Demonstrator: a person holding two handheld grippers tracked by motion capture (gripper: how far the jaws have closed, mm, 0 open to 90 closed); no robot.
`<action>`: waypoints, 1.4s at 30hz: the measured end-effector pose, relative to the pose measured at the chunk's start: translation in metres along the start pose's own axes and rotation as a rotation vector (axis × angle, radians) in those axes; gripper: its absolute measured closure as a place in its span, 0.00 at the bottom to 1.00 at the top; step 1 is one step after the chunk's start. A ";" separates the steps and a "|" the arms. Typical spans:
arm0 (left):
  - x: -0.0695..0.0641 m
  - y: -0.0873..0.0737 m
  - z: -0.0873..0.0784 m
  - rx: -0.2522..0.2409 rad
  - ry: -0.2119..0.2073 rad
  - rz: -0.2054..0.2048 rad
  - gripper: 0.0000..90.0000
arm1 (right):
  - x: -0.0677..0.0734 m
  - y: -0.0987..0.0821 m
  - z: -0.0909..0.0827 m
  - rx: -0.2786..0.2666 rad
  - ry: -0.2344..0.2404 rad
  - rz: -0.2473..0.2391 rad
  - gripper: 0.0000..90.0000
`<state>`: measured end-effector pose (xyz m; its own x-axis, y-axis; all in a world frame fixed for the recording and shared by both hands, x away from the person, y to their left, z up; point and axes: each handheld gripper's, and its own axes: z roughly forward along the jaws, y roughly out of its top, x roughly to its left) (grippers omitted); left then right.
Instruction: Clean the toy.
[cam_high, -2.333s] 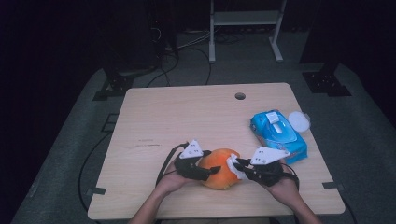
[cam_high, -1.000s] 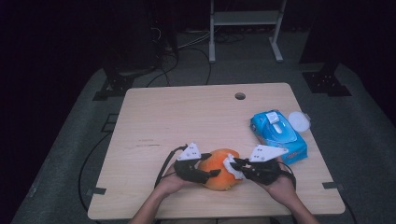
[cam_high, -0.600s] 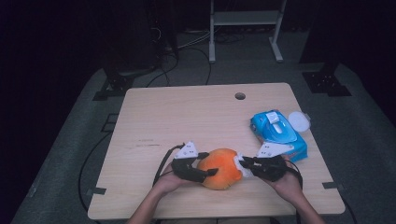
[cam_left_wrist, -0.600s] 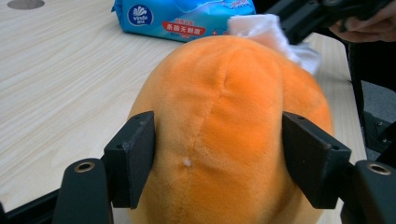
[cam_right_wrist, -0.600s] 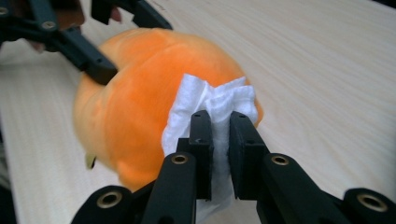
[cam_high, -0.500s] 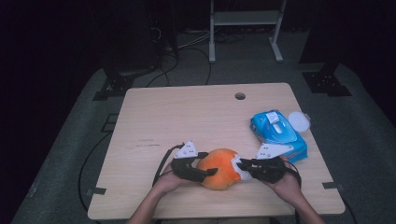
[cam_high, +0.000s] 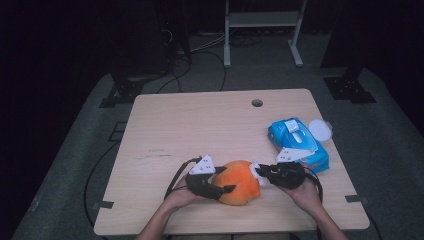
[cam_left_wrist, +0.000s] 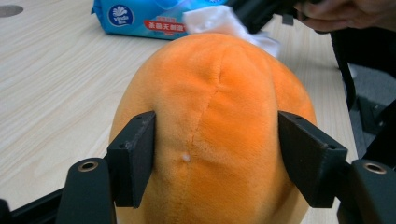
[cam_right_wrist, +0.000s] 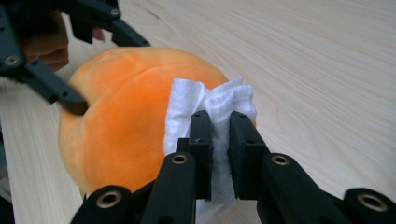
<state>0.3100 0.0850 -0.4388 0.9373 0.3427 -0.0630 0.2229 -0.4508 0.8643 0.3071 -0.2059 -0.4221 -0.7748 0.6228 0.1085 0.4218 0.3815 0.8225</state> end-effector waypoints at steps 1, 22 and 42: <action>-0.001 0.000 0.000 0.002 0.003 0.002 0.34 | 0.001 0.001 0.000 -0.005 -0.006 -0.001 0.89; 0.005 -0.001 0.000 0.008 -0.046 -0.028 0.31 | 0.020 0.008 -0.003 -0.037 0.068 -0.080 0.88; 0.006 -0.005 -0.002 0.014 -0.025 -0.034 0.31 | 0.031 0.009 -0.008 -0.034 0.067 -0.133 0.88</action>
<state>0.3141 0.0910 -0.4424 0.9356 0.3373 -0.1046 0.2580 -0.4506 0.8547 0.2829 -0.1884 -0.4069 -0.8531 0.5208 0.0331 0.2976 0.4335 0.8506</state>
